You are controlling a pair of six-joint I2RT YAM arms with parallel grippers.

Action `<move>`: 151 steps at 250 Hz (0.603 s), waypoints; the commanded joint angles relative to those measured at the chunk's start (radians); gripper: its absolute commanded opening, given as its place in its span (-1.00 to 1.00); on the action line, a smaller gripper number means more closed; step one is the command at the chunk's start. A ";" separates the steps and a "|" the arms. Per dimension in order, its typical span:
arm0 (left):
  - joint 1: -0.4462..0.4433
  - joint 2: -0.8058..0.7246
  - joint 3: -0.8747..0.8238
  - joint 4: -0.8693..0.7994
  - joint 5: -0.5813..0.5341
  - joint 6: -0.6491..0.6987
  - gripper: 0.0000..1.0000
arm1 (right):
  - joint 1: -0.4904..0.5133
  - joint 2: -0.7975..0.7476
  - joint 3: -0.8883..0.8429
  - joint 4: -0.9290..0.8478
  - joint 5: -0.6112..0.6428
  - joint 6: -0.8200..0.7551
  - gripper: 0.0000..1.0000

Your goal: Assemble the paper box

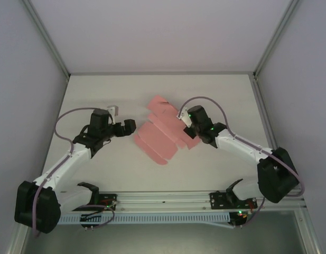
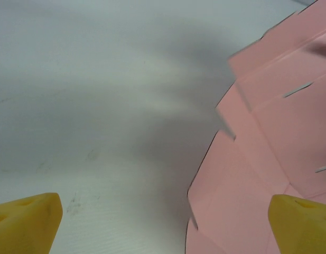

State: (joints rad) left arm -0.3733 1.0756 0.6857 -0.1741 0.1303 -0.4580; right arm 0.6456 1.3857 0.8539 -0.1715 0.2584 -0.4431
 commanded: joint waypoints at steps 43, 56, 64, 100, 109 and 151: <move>-0.005 -0.013 0.042 -0.053 -0.044 0.025 0.99 | 0.090 0.102 0.027 0.252 0.161 -0.388 -1.00; -0.004 -0.004 0.049 -0.054 -0.050 0.023 0.99 | 0.109 0.115 0.023 0.286 0.176 -0.442 -1.00; -0.004 0.002 0.056 -0.055 -0.055 0.018 1.00 | 0.123 0.124 0.020 0.308 0.188 -0.468 -1.00; -0.003 0.037 0.100 -0.039 -0.063 0.039 0.99 | 0.159 0.148 -0.022 0.466 0.221 -0.557 -1.00; 0.000 0.051 0.113 -0.033 -0.066 0.041 0.99 | 0.168 0.154 -0.042 0.529 0.236 -0.580 -1.00; 0.008 0.171 0.184 -0.005 -0.050 0.059 0.99 | 0.196 0.184 -0.066 0.622 0.258 -0.623 -1.00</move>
State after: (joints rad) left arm -0.3729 1.1728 0.8104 -0.2012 0.0856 -0.4377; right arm 0.8253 1.5475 0.8001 0.3233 0.4709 -0.9947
